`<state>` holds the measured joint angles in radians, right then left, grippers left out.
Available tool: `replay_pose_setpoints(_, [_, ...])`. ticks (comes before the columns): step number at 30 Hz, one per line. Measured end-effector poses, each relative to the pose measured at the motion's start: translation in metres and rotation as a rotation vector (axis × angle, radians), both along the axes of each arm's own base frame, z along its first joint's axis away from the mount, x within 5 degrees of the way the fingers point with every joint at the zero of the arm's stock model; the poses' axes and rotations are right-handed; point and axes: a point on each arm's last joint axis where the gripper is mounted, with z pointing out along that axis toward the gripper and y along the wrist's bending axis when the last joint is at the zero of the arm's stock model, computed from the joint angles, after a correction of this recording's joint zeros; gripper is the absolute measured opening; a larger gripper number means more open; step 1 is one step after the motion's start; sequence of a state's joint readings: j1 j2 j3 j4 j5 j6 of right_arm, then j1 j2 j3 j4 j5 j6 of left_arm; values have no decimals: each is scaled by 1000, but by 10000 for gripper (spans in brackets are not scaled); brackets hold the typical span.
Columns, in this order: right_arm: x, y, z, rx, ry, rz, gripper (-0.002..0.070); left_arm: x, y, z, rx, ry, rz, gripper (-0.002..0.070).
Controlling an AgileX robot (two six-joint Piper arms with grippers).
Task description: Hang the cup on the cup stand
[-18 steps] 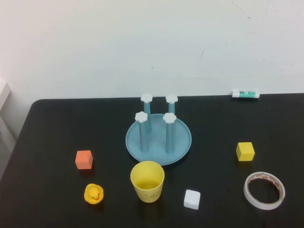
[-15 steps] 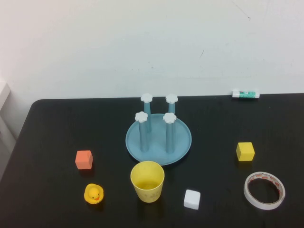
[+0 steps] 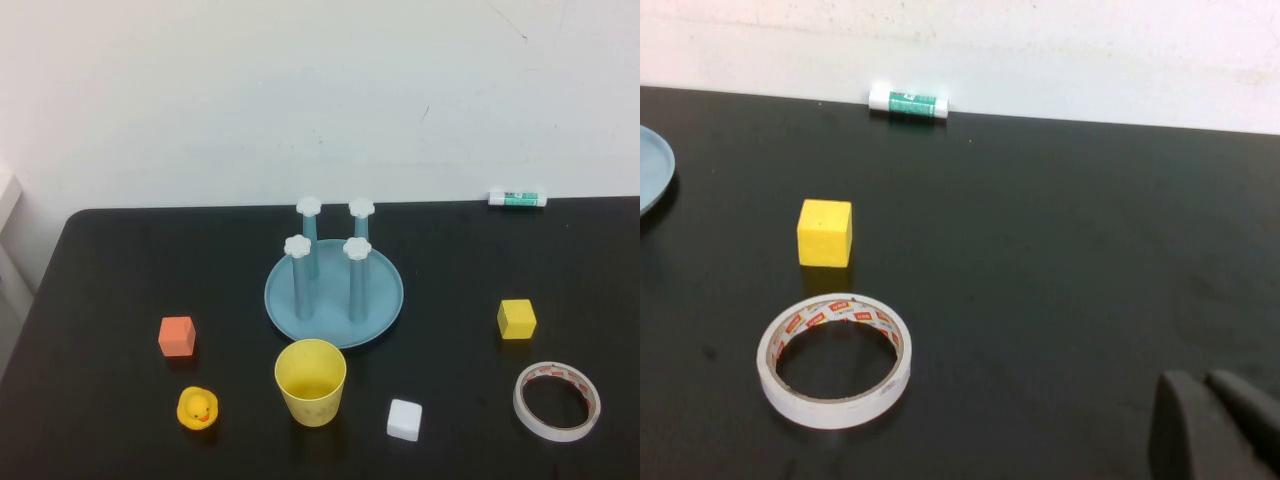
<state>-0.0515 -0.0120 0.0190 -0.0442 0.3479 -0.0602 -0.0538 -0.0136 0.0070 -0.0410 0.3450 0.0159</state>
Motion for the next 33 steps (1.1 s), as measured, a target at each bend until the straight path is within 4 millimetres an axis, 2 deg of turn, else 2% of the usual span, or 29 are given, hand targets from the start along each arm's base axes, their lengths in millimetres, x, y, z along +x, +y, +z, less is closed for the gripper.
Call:
replay_pose_setpoints(22, [1,0,2,-2,-34,1,-1,1,1,1,29,-20,2,-1])
replay_pose_setpoints(25, [4,0,11,-8,-150,5,-1,3,1,7,27,-117,5,-1])
replay_pose_setpoints(33, [0,2,57,-26,-667,20,-1,-2,2,57,7,-677,18,-1])
